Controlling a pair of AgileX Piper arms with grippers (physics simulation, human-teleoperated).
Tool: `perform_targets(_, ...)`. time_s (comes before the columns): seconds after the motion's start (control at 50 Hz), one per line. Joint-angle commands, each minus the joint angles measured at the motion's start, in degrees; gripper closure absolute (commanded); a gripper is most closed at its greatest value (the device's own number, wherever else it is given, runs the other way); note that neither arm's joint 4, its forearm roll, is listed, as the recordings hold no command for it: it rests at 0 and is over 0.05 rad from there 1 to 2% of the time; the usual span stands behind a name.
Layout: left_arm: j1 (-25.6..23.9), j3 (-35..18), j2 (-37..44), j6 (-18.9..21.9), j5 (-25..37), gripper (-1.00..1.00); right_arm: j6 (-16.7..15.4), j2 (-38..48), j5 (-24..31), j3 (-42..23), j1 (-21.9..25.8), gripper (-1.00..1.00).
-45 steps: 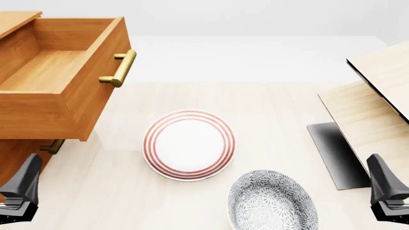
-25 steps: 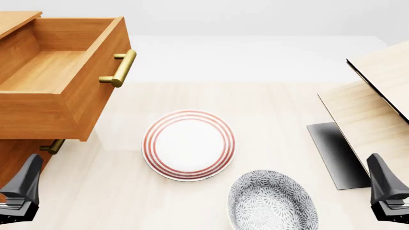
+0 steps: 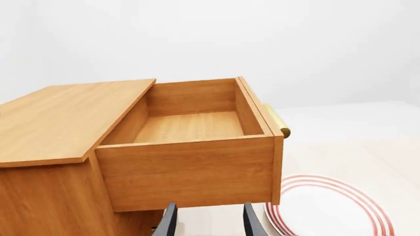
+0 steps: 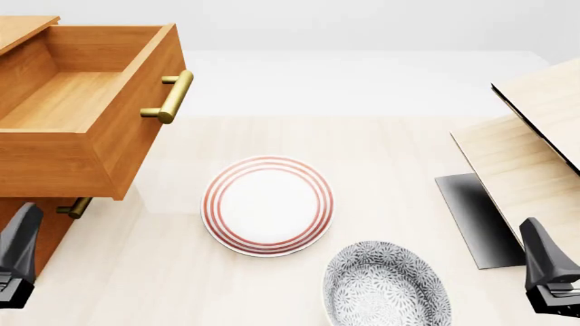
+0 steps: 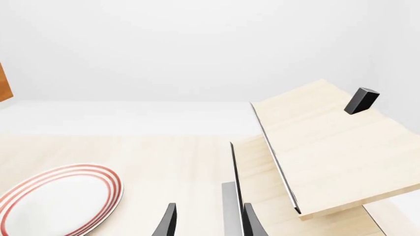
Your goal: Close the top drawer of the cabinet.
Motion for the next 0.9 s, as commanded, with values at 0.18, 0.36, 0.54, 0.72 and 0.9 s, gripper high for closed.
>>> perform_targets(0.18, -7.6, -14.0, 4.8, 3.0, 5.2, -1.00, -0.2, 0.0, 0.0, 0.0, 0.0, -1.00)
perform_targets(0.36, -15.0, -21.7, 17.9, 6.3, -2.7, -1.00, 0.0, 0.0, 0.1, -0.1, 0.0, -1.00)
perform_targets(0.54, -22.0, -28.4, 29.4, 8.5, -9.1, -1.00, 0.0, 0.0, 0.1, -0.1, 0.0, -1.00)
perform_targets(0.72, -33.9, -47.4, 50.5, 13.1, -15.0, -1.00, -0.1, 0.0, 0.1, -0.1, 0.0, -1.00)
perform_targets(0.9, -36.9, -50.4, 55.1, 16.4, -16.0, -1.00, 0.0, 0.0, 0.1, -0.1, 0.0, -1.00)
